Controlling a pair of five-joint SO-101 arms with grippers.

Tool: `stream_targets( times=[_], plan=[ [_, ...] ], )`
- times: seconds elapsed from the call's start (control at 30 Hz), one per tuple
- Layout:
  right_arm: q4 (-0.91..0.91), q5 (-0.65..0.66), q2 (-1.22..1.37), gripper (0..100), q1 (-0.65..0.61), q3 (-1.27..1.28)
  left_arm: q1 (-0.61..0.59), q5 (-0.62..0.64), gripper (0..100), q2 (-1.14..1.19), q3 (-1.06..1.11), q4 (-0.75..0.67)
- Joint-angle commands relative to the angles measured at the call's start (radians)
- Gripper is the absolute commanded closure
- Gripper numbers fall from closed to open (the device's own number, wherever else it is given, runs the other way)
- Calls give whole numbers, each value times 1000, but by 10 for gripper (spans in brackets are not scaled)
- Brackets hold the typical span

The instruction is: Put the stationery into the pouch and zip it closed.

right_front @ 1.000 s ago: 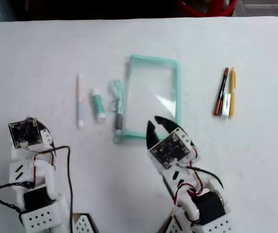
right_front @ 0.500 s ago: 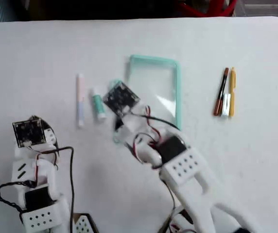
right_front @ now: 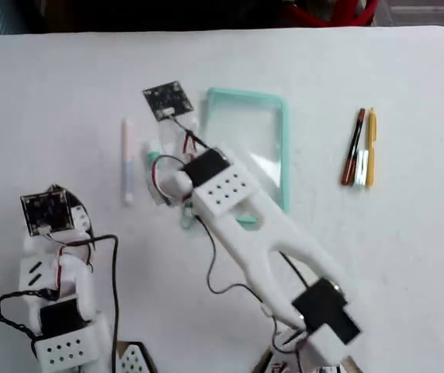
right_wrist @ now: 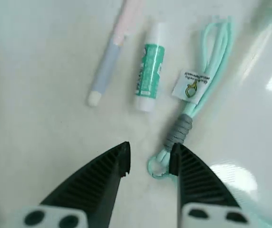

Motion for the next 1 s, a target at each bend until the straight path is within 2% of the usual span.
stream_targets(
  times=[0.0, 0.27, 0.57, 0.73, 0.97],
  plan=[
    [24, -23, 85, 850, 21, -92, 8, 8, 976, -12, -3, -15],
    [-10, -26, 361, 850, 90, -239, 10, 8, 976, -12, -3, -15],
    [-10, -18, 539, 850, 76, -359, 10, 8, 976, -10, -3, -15],
    [2, -18, 575, 850, 101, -370, 10, 8, 976, -10, -3, -15],
    [154, -17, 522, 851, 102, -373, 12, 8, 976, -10, -3, -15]
  ],
)
